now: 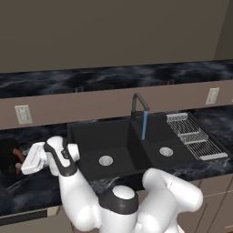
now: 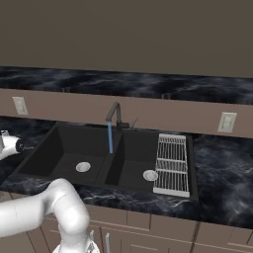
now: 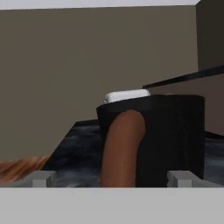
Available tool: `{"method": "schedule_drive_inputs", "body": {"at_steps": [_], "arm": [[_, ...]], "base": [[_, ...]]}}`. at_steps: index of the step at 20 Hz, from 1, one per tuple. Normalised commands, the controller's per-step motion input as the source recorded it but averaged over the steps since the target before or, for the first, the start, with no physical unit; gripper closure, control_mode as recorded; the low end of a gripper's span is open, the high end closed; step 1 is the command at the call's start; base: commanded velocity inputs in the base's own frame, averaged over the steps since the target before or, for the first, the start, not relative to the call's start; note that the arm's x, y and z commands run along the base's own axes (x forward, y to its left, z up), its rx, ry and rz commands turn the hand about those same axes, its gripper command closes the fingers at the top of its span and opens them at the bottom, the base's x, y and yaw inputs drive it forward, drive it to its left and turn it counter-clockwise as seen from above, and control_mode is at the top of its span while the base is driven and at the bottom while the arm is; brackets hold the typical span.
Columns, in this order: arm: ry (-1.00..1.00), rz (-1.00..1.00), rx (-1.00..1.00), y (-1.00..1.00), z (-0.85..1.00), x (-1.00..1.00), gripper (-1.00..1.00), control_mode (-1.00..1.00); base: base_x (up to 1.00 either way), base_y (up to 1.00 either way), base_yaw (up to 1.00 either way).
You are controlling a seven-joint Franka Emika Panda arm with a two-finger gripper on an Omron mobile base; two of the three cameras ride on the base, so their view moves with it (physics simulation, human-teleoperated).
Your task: Turn on the sink faucet and place the jug under the water for a few seconds to fill it up.
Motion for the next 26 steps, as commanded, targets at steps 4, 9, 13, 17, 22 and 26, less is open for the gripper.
{"method": "schedule_drive_inputs", "body": {"at_steps": [4, 9, 13, 17, 22, 26], "arm": [[0.00, -0.03, 0.00, 0.16, -0.11, 0.13, -1.00, -1.00], [0.00, -0.03, 0.00, 0.15, -0.11, 0.14, -1.00, -1.00], [0.00, -0.02, 0.00, 0.14, -0.05, 0.08, -1.00, -1.00], [0.00, -0.02, 0.00, 0.17, -0.02, 0.00, -1.00, -1.00], [0.00, -0.02, 0.00, 0.14, -0.02, 0.00, 1.00, -1.00], [0.00, -0.03, 0.00, 0.04, 0.00, 0.00, 1.00, -1.00]], "base": [[0.00, 0.00, 0.00], [0.00, 0.00, 0.00], [0.00, 0.00, 0.00], [0.00, 0.00, 0.00], [0.00, 0.00, 0.00], [0.00, 0.00, 0.00]]}}
